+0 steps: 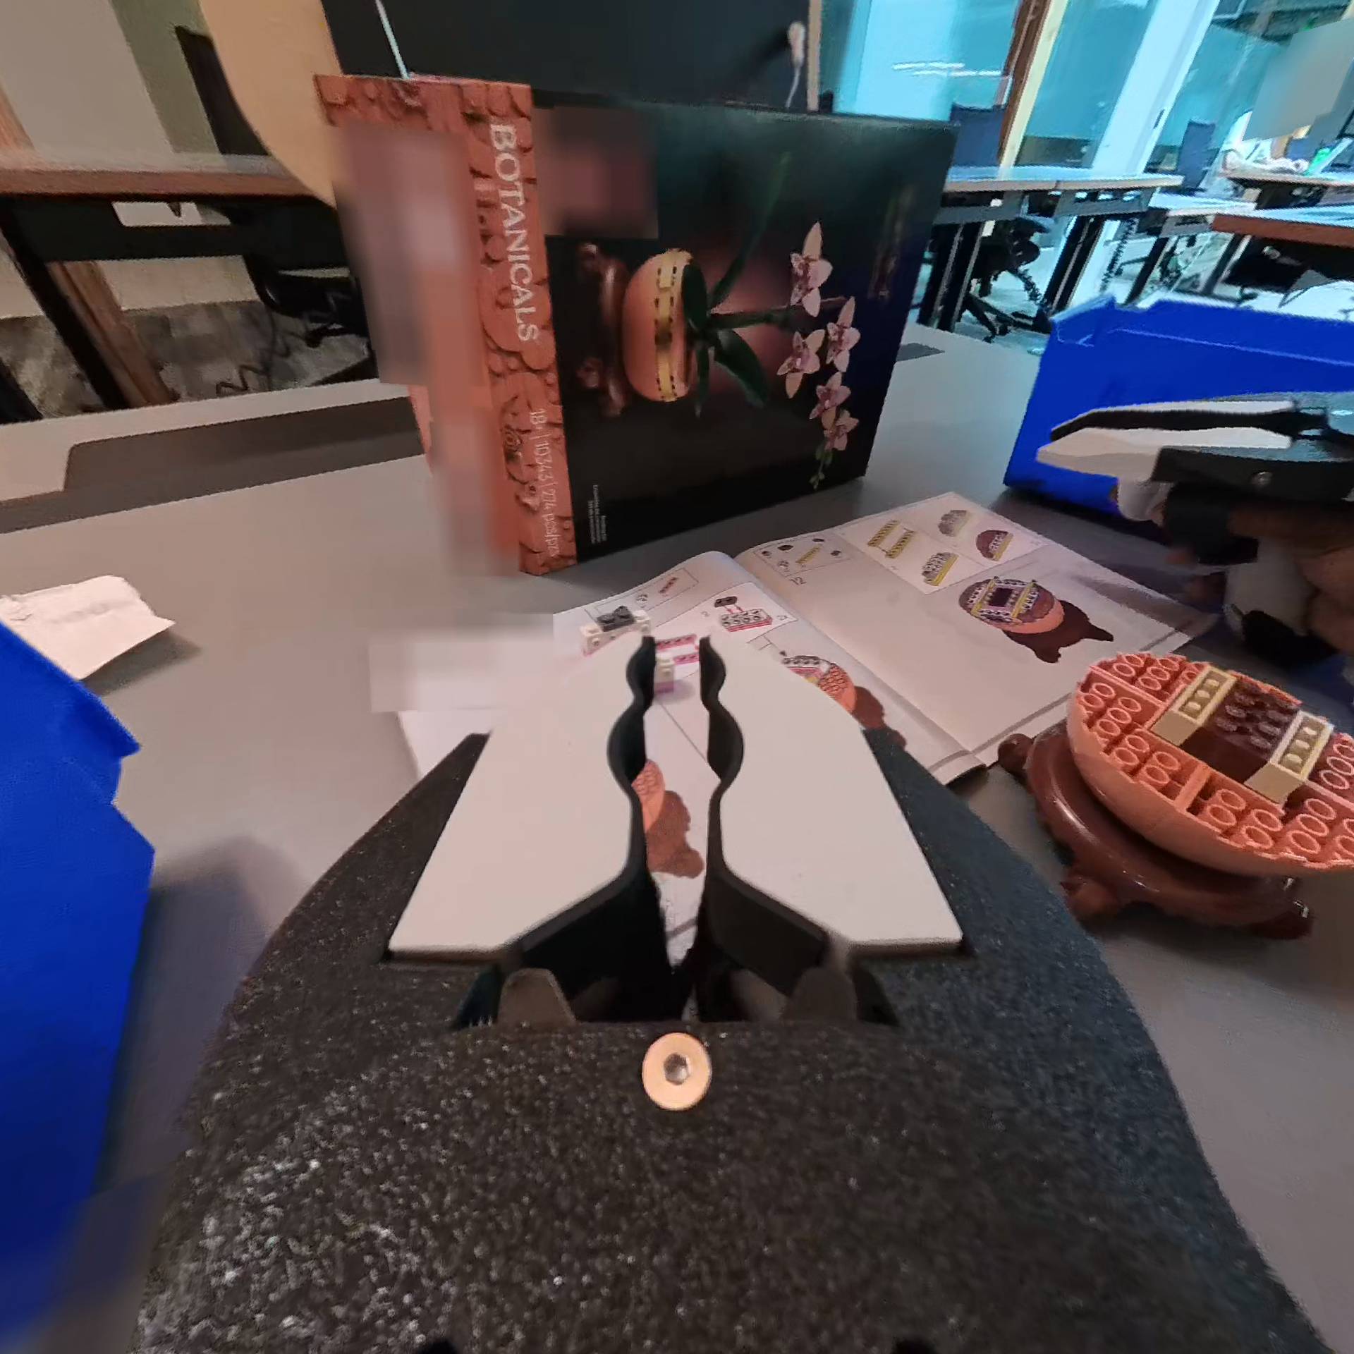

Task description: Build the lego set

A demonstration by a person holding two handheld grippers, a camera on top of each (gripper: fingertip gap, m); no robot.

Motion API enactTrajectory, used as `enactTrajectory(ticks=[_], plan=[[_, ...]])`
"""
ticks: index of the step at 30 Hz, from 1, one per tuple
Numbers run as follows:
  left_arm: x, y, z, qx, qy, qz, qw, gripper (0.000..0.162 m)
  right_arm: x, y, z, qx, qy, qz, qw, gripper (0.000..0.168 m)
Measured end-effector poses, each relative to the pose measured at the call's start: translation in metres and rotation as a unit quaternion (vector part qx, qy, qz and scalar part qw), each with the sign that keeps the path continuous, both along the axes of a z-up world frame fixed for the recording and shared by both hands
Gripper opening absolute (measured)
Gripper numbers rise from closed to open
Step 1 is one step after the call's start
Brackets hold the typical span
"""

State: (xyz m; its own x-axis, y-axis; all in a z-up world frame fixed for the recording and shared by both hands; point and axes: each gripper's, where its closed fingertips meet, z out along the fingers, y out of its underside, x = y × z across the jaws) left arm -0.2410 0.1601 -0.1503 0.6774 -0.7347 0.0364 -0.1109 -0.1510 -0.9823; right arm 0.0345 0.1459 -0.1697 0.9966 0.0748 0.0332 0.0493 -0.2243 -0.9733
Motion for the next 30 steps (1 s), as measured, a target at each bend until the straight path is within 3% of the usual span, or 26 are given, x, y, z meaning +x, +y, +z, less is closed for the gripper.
enactTrajectory(ticks=[2,3,6,8,9,17,25,30], plan=[[-0.01,0.006,0.002,0.001,0.019,0.018,1.0,0.021,-0.004,0.0,0.001,-0.021,0.014,0.015,1.0,0.05],[-0.015,0.01,0.002,0.003,0.036,0.029,0.999,0.026,-0.009,-0.001,0.001,-0.033,0.018,0.033,0.999,0.051],[-0.023,0.018,-0.009,-0.012,0.096,0.043,0.994,0.025,-0.023,-0.006,0.0,-0.06,0.013,0.081,0.995,0.031],[-0.024,0.022,-0.022,-0.035,0.138,0.039,0.989,0.013,-0.029,-0.01,-0.003,-0.074,0.002,0.096,0.993,0.01],[-0.024,0.024,-0.029,-0.045,0.155,0.036,0.986,0.009,-0.031,-0.012,-0.006,-0.086,-0.003,0.103,0.991,0.008],[-0.024,0.028,-0.068,-0.109,0.244,0.017,0.963,0.007,-0.02,-0.026,-0.041,-0.216,-0.071,0.104,0.968,0.01],[-0.027,0.024,-0.084,-0.134,0.277,0.012,0.951,0.009,0.001,-0.031,-0.062,-0.271,-0.116,0.082,0.952,0.01],[-0.024,0.021,-0.085,-0.141,0.267,0.01,0.953,0.006,-0.001,-0.031,-0.068,-0.272,-0.088,0.098,0.953,0.006]])
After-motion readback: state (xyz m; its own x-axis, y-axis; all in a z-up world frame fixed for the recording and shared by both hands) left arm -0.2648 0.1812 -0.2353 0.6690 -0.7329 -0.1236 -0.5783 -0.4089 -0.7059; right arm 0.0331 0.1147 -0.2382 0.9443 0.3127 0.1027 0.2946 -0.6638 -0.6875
